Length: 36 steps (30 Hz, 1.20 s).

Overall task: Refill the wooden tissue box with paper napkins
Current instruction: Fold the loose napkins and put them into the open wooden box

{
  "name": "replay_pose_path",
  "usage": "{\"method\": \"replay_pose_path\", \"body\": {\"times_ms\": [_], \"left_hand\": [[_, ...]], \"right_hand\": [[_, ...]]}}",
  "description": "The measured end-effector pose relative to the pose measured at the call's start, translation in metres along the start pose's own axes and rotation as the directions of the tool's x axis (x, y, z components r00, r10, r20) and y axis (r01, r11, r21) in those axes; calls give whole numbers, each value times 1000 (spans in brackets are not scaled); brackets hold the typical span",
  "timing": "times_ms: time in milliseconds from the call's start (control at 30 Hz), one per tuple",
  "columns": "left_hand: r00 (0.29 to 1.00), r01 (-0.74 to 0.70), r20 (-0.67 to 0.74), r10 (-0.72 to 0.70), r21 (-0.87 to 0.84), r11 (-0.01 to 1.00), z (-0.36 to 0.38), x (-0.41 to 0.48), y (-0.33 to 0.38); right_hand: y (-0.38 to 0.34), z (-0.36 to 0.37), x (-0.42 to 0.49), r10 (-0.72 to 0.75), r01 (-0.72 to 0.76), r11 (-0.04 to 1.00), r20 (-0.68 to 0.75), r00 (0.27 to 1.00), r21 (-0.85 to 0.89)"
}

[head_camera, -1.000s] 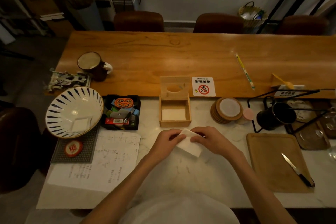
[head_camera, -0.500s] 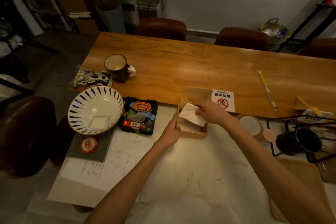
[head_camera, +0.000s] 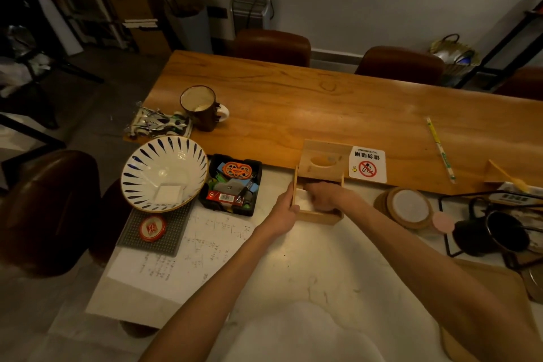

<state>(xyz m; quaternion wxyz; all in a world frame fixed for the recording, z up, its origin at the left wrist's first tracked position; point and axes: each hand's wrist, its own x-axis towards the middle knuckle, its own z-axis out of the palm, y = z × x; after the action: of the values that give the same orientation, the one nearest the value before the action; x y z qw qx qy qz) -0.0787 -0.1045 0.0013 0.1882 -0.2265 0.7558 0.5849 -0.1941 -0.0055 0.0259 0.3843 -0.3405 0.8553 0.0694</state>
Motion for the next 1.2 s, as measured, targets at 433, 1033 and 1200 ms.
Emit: {"method": "replay_pose_path", "body": {"times_ms": [433,1033,1200], "left_hand": [[998,-57,-33,60,69,996,3,-1,-1],[993,-109,-39,111,53,993,5,-2,-2],[994,-104,-34,105,40,994,5,-2,-2]], "right_hand": [[1,7,14,3,-2,998,-26,1000,58],[2,16,22,30,-28,999,-36,999,39],[3,18,21,42,-40,999,-83,996,25]]}}
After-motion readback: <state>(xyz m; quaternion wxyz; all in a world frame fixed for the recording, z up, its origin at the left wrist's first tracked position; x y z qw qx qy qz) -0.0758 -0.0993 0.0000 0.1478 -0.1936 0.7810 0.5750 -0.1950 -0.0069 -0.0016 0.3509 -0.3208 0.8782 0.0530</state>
